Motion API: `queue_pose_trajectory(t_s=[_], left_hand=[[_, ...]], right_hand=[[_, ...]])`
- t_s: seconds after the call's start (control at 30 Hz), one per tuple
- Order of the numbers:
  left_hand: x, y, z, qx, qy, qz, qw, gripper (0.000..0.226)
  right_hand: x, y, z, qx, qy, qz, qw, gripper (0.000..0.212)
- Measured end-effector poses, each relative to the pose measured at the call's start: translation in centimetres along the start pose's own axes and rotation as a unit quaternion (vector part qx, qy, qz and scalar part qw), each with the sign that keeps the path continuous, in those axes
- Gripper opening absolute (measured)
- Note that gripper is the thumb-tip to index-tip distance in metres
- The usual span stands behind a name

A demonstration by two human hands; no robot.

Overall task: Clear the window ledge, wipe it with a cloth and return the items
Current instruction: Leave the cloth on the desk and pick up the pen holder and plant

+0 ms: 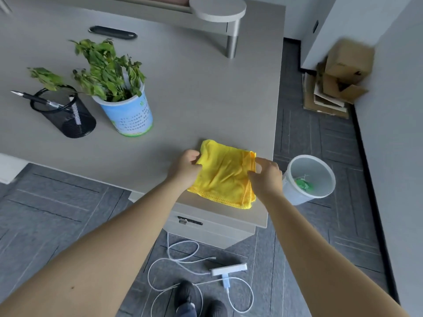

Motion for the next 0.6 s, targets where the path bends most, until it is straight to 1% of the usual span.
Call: queue_pose_trajectory(t_s=[0.1,0.2,0.37,0.47,0.6], left_hand=[[-0.5,1.6,1.7,-0.034,0.029,-0.013,0.999,0.039],[-0.4,3.6,4.3,-0.079,0.045,-0.034,0.995,0.024],[1.5,5.6,10.5,-0.174,0.058,-0.034,0.982,0.018],[3.4,6.0,14.3,-0.224,0.081,-0.021,0.971,0.021],[6.0,4.0,18.9,-0.259,0.079,-0.011,0.963,0.036]], right_hand=[[1.7,1.0,-0.4,0.031,-0.027,0.03,0.999,0.043],[3.9,2.3,-2.0,0.08,-0.089,0.051,0.991,0.041],[8.5,4.2,-6.7,0.131,-0.149,0.078,0.977,0.056],[11.4,5.1,-9.7,0.148,-0.155,0.103,0.971,0.065],[14.7,4.8,-13.9,0.133,-0.15,0.12,0.972,0.078]])
Point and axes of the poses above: each hand's wrist, its own y-axis away from the middle knuckle, its own z-axis out of the back of the hand, x = y × z, the point moved 2 cm from there along -y, towards the middle knuckle, and after that the axes turned 6 degrees about -z, right-handed, at the moved point
